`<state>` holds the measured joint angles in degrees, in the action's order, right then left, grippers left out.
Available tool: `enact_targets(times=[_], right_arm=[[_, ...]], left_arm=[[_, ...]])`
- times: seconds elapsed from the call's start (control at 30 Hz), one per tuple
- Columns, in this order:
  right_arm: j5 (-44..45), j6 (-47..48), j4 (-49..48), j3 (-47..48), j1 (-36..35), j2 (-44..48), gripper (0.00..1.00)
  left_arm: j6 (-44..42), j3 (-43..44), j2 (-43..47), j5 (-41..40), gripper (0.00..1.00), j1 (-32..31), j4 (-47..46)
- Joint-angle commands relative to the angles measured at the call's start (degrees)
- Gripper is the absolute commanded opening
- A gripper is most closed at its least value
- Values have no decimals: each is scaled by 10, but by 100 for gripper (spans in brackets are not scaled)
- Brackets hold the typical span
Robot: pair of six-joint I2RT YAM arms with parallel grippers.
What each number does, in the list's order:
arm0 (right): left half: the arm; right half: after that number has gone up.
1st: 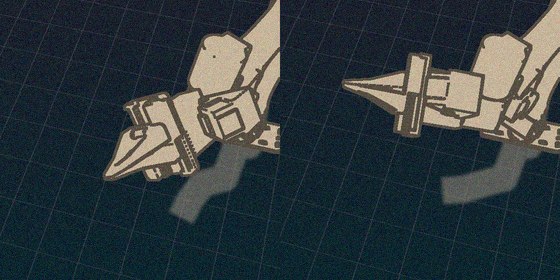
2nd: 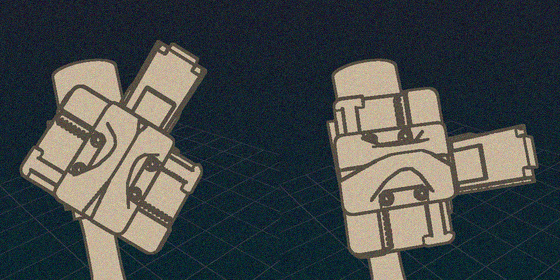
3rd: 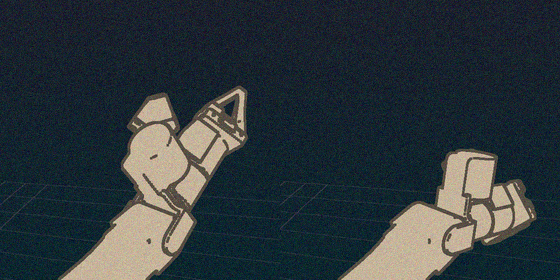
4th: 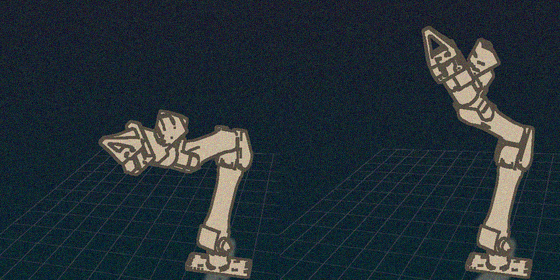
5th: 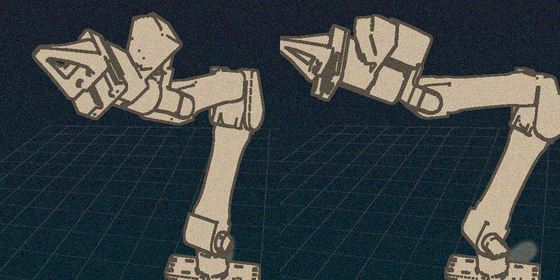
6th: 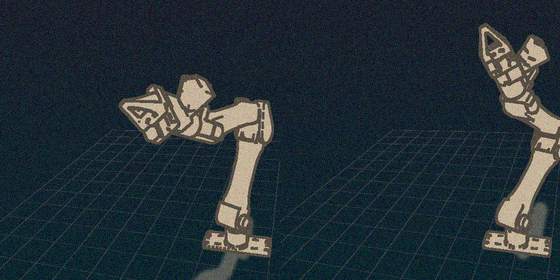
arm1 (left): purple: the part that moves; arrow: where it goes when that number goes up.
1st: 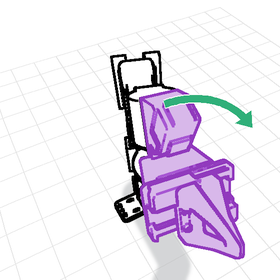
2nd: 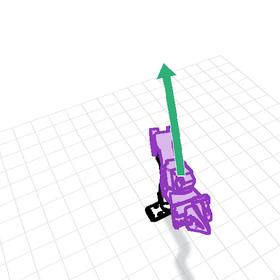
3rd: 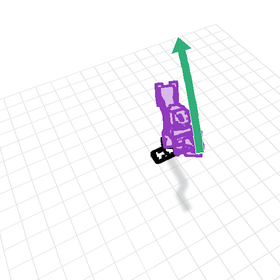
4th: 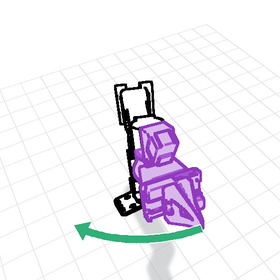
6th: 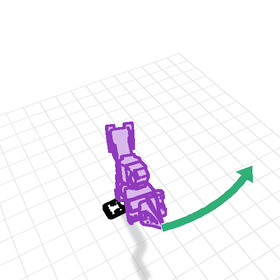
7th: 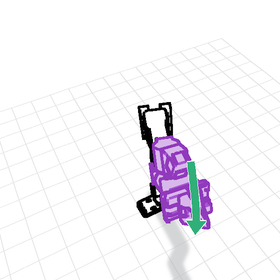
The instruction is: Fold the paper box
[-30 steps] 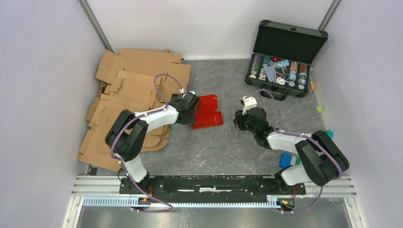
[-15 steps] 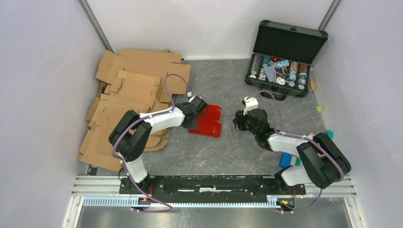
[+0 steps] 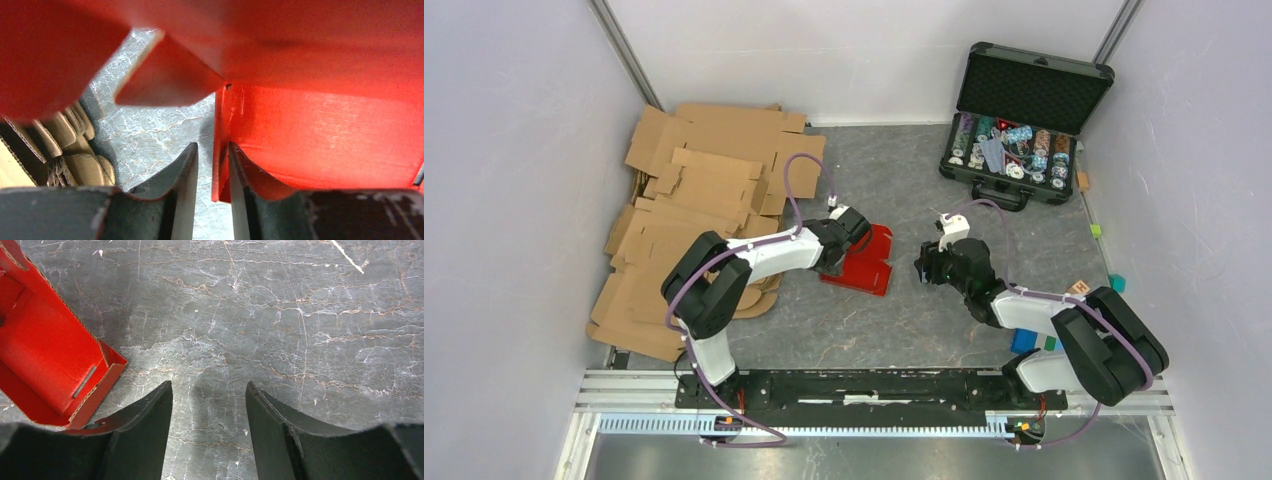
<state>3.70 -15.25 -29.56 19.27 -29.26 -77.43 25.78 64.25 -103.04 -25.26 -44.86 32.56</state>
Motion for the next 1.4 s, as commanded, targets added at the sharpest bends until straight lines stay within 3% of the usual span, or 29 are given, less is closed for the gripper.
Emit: enact_targets(times=[0.0,0.23,0.47,0.87,1.03,1.17,1.27,1.37], right_arm=[[2,-5,-30,-5,-3,17,61],[-18,-9,-35,-4,-3,7,61],[-27,-11,-41,-5,-4,3,61],[-35,-16,-49,-3,-11,-15,62],[-35,-16,-51,-2,-12,-16,62],[-35,-19,-53,-2,-14,-23,63],[-35,-23,-54,-1,-16,-29,64],[-56,-30,-63,-2,-16,-35,65]], left_arm=[[-17,14,21,-9,38,-2,8],[-22,4,59,38,40,8,-30],[-27,-8,40,103,40,52,-82],[-36,-1,2,88,29,56,-88],[-37,0,-8,83,10,55,-89],[-37,-3,-6,83,3,54,-90],[-37,-7,1,84,6,54,-92],[-37,-12,14,89,23,54,-92]])
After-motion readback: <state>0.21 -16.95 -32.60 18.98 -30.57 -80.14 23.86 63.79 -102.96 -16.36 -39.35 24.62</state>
